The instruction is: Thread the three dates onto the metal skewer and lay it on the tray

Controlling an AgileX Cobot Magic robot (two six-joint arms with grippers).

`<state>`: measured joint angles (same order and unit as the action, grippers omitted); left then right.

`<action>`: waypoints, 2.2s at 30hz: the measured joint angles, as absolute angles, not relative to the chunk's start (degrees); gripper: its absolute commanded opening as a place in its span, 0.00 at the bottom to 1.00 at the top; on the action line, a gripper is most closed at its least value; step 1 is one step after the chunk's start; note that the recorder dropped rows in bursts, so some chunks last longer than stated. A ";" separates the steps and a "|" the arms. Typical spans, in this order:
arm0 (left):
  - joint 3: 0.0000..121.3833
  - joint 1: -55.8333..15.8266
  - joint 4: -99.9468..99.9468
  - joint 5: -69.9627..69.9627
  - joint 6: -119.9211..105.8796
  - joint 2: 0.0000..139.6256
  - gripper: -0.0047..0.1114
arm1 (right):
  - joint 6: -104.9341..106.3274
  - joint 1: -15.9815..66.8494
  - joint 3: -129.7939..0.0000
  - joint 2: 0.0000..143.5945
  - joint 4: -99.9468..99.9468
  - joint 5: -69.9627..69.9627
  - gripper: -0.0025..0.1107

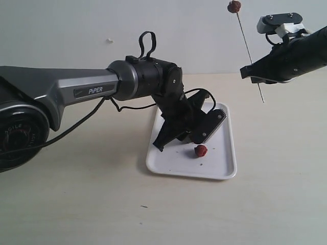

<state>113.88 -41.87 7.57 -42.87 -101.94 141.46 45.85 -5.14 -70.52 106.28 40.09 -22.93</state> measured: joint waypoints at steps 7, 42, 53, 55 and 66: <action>113.88 -41.87 7.78 -42.74 -99.91 141.46 0.32 | 45.85 -5.14 -70.52 106.28 40.09 -22.93 0.02; 113.52 -17.13 68.18 -60.70 -96.98 136.34 0.32 | 56.89 -5.14 -70.52 106.28 19.34 -45.63 0.02; 113.52 -14.52 72.72 -63.08 -96.98 136.34 0.32 | 69.33 -5.14 -70.52 106.28 26.01 -53.30 0.02; 113.52 -14.52 72.72 -63.21 -96.98 136.34 0.32 | 70.30 -5.14 -70.52 106.28 26.74 -53.63 0.02; 113.52 -14.52 72.72 -63.94 -96.98 136.34 0.32 | 71.37 -5.28 -70.52 106.28 27.72 -53.83 0.02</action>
